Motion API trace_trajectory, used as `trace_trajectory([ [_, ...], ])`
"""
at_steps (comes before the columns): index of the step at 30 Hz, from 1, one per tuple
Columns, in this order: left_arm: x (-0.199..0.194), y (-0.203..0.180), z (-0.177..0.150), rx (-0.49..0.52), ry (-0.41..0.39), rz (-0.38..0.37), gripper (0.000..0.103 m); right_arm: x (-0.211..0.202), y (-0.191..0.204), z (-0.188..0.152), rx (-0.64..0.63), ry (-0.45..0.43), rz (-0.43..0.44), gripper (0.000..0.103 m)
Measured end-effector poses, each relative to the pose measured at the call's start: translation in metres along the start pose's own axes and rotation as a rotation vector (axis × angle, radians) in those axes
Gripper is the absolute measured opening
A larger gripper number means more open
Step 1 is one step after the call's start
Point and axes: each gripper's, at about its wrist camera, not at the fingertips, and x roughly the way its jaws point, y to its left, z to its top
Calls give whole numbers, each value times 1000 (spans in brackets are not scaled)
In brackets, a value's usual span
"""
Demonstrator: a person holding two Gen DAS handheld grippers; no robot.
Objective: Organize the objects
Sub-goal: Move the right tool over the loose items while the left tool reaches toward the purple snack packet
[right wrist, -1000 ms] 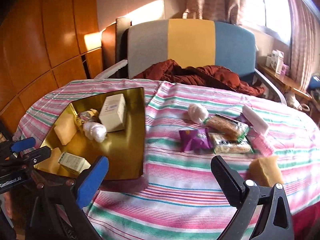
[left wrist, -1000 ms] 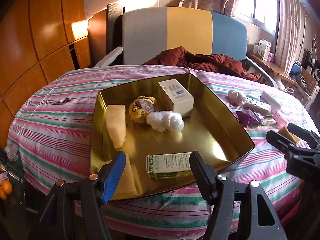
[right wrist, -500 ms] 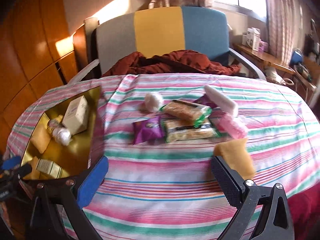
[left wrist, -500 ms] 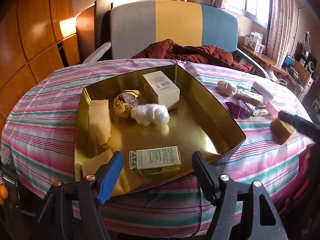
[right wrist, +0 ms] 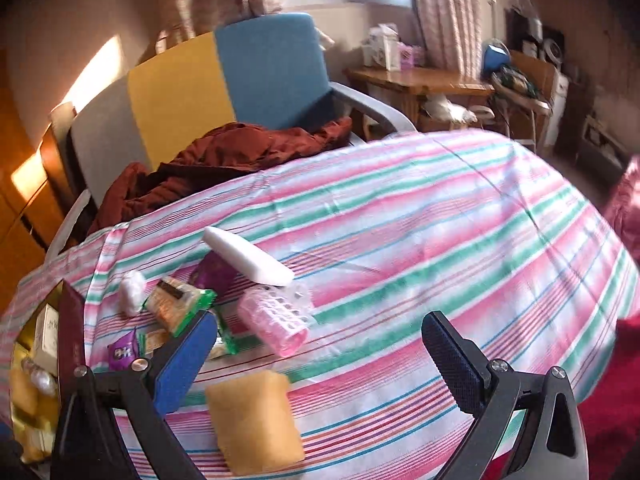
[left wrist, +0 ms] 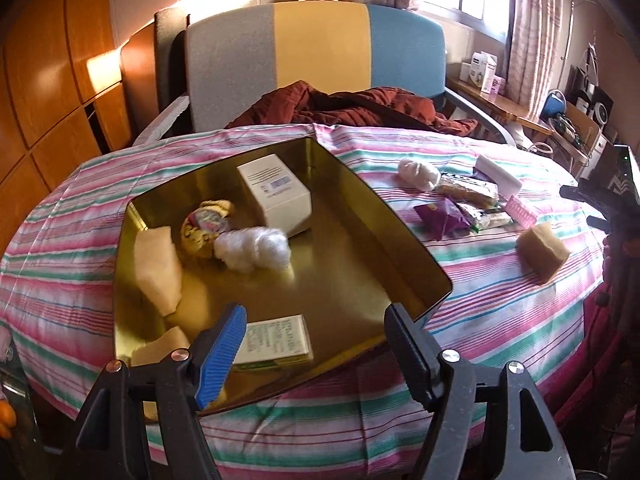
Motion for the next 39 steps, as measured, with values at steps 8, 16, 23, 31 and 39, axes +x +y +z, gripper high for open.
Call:
trace_trajectory([
  [8, 17, -39, 18, 87, 22, -76, 73, 7, -31, 2, 190, 54, 28, 103],
  [16, 31, -76, 41, 200, 26, -113, 73, 13, -18, -1, 122, 91, 54, 103],
  [23, 57, -108, 67, 341, 57, -130, 73, 15, -15, -3, 117, 108, 86, 103],
  [31, 108, -138, 93, 515, 165, -147, 73, 15, -13, -3, 119, 121, 114, 103],
  [39, 156, -154, 102, 594, 260, -161, 72, 18, -11, -4, 121, 142, 137, 103],
])
